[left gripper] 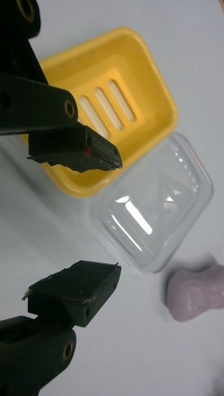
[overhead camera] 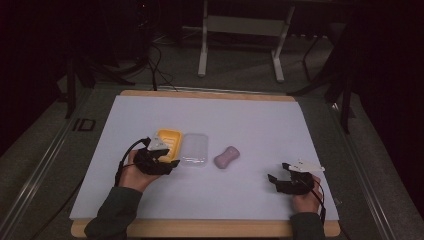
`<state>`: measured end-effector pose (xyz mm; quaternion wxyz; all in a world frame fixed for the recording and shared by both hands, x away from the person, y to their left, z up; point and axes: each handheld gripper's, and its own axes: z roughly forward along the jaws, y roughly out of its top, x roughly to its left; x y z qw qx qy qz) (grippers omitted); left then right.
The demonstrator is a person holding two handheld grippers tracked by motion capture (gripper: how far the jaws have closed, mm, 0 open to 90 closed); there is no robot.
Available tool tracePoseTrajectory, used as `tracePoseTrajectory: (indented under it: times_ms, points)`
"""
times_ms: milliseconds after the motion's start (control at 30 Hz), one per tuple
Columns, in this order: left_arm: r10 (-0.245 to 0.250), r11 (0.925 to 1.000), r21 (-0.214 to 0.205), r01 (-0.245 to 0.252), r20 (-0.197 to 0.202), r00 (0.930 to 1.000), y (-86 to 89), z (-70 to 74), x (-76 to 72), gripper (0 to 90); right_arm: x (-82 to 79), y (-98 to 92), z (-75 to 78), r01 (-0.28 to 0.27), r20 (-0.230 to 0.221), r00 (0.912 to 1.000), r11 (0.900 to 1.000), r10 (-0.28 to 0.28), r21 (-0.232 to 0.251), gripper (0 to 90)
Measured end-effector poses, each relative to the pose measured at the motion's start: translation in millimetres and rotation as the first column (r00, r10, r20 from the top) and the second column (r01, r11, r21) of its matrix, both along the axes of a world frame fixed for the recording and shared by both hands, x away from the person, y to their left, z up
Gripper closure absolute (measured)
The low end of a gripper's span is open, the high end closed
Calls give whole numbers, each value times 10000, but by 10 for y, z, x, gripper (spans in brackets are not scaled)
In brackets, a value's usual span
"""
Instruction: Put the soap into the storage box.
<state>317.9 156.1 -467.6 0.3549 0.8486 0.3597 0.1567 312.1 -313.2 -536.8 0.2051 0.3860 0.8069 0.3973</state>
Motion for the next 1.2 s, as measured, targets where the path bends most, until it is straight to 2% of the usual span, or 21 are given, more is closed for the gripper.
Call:
tracePoseTrajectory:
  times_ms: [167,367,533,1200]
  points:
    - [-76,10000,-5,76,44,10000,-90,46,48,427,-1,-3,1,-28,26,10000,10000,28,7,227]
    - [6,9998,-211,-5,90,10000,-160,106,101,428,-5,1,0,-68,60,10000,10000,68,-20,226]
    - [-57,10000,14,57,129,9999,-215,140,135,427,-5,4,1,-59,49,10000,10000,59,-33,226]
    - [-336,9994,-37,337,161,9993,-457,232,291,421,-8,10,0,-65,70,10000,9999,66,-89,226]
